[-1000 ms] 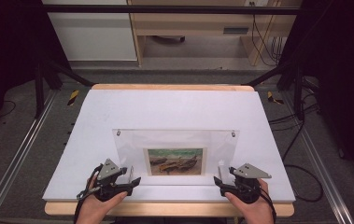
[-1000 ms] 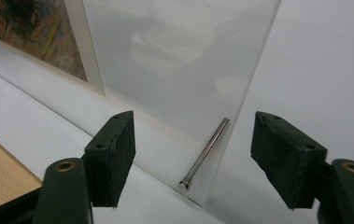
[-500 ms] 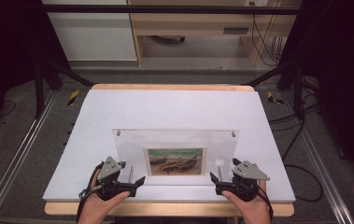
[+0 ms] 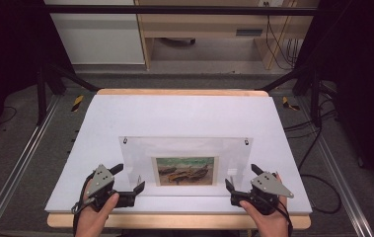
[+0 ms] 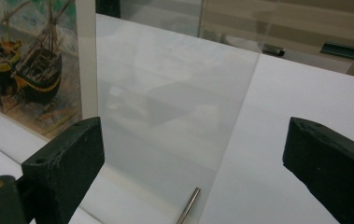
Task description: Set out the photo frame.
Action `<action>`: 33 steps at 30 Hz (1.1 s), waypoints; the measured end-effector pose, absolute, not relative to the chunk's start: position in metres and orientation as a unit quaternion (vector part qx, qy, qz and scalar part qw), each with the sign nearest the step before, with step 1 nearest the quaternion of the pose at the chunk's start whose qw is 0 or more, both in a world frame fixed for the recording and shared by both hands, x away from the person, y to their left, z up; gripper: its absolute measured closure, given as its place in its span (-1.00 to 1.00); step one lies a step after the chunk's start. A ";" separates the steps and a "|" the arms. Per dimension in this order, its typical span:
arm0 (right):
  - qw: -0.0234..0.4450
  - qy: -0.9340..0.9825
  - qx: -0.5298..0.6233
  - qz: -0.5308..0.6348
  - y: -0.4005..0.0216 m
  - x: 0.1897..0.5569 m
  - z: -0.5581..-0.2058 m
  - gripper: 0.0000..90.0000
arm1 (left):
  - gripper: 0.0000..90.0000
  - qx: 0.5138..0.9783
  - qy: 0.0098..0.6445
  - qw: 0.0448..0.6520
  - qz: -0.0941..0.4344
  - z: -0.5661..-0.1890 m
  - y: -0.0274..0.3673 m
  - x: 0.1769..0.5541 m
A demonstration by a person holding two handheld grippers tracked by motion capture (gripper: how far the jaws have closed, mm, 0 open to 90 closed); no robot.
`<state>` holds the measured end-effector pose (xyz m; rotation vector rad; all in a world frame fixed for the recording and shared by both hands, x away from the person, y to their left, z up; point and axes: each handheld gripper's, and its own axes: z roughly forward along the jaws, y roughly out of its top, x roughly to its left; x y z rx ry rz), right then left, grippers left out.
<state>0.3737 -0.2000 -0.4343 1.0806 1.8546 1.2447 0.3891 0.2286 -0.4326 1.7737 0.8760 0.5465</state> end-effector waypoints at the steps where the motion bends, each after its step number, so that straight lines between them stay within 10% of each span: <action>1: 0.325 0.706 0.413 0.474 -0.201 0.373 -0.433 -0.87 | -0.93 0.736 0.368 0.520 0.230 -0.432 0.231 0.388; 33: 0.362 0.686 0.474 0.417 -0.254 0.352 -0.440 -0.71 | -0.91 0.707 0.414 0.476 0.320 -0.430 0.302 0.383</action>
